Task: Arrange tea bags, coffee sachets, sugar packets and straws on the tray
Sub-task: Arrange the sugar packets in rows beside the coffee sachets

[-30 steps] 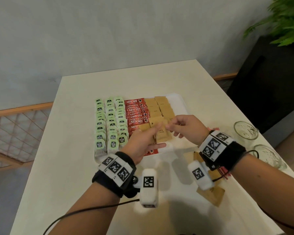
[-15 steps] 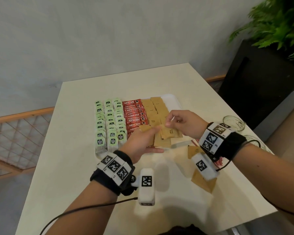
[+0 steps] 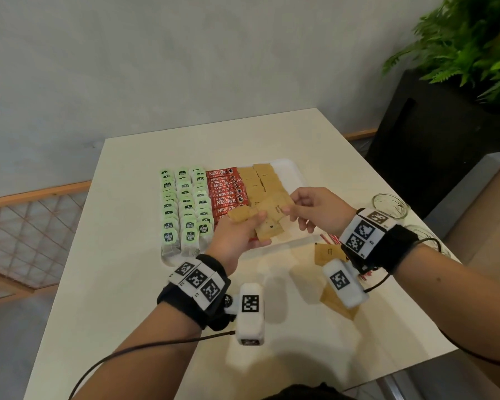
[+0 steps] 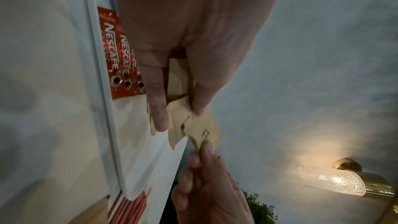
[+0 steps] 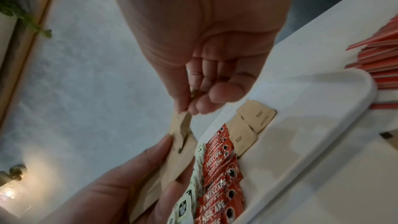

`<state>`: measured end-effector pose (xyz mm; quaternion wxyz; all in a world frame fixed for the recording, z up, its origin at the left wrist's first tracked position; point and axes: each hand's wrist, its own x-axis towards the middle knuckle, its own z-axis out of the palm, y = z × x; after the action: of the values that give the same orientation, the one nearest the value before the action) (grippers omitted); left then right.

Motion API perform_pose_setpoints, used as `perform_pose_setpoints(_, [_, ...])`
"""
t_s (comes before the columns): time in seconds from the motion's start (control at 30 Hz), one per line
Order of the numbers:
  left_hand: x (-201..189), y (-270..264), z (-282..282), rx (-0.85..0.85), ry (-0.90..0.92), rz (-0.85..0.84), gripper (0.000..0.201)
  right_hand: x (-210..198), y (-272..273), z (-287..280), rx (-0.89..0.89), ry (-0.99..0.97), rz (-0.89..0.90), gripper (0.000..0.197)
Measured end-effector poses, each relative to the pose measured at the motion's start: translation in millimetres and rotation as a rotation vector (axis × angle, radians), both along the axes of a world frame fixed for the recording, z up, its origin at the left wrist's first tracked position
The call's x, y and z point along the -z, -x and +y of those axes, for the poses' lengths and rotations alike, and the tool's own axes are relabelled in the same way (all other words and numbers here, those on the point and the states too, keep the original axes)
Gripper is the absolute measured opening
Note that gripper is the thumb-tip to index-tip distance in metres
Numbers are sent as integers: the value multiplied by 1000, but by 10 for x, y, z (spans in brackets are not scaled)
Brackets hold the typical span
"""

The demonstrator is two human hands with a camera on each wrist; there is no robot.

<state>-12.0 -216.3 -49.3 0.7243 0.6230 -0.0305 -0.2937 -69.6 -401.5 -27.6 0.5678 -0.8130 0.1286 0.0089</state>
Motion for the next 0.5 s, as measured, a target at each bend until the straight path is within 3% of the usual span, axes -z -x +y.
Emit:
perform_pose_setpoints(0.1, [-42, -114, 64, -30, -36, -46, 11, -74, -36, -33, -37, 23, 44, 7])
perform_pose_setpoints(0.3, [-74, -100, 15, 115, -39, -64, 25, -94, -194, 1, -67, 101, 94, 9])
perform_pose_setpoints(0.5, [-29, -230, -76, -47, -44, -135, 26, 8, -370, 24, 63, -55, 55, 23])
